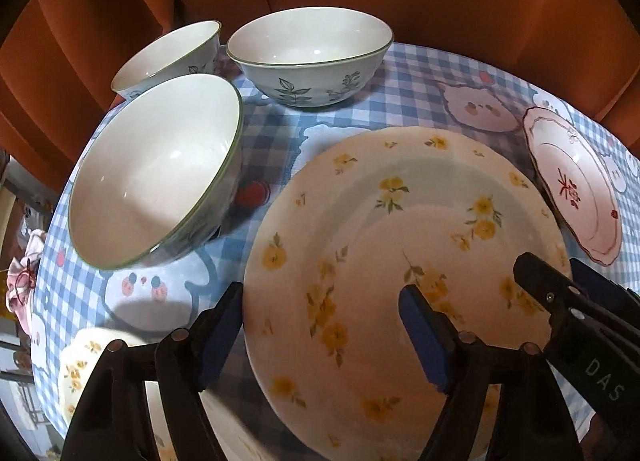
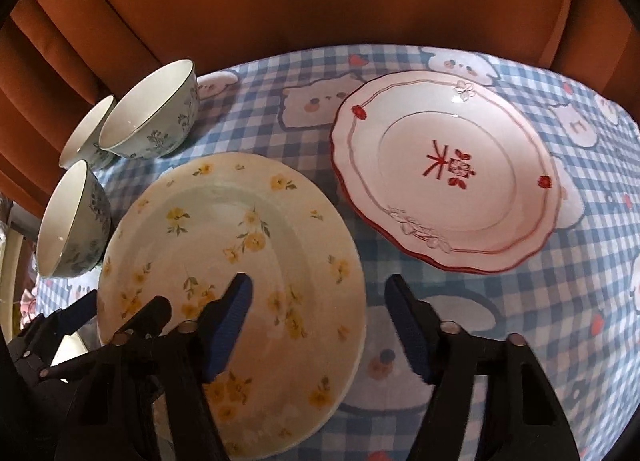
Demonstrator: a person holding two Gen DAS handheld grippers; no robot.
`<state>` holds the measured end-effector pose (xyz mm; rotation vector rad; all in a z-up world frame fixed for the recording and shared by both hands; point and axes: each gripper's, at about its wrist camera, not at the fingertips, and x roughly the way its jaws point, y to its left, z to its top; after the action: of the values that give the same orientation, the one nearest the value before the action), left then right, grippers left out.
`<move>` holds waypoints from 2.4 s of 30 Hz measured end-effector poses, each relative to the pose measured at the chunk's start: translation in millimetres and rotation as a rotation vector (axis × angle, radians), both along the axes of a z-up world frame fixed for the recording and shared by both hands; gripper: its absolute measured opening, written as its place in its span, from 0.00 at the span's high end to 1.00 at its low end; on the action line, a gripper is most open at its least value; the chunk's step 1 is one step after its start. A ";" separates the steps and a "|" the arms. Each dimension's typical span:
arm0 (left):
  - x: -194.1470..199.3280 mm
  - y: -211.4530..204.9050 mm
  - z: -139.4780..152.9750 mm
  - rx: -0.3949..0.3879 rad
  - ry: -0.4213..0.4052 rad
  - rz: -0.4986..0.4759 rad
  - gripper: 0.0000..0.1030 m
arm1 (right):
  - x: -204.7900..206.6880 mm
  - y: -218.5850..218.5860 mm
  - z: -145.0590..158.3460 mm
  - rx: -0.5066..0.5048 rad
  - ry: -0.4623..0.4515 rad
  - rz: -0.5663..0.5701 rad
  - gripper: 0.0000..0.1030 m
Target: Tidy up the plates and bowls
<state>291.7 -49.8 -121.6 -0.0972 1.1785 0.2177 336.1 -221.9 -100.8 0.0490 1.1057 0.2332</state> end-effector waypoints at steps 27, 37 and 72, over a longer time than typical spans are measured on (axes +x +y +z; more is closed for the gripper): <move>-68.8 -60.5 -1.3 -0.016 0.111 -0.168 0.33 | -85.2 -44.7 -12.1 -0.110 0.111 -0.089 0.46; -76.4 -72.0 -4.4 0.038 0.111 -0.132 0.29 | -90.3 -52.6 -17.7 -0.085 0.116 -0.085 0.41; -129.7 -3.7 48.6 -0.063 0.034 -0.142 0.30 | -139.8 -2.3 37.3 -0.133 0.067 -0.087 0.41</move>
<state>162.0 -53.5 -73.0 -0.0647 1.2215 0.0569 196.3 -224.3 -63.5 -0.0140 1.1806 0.0798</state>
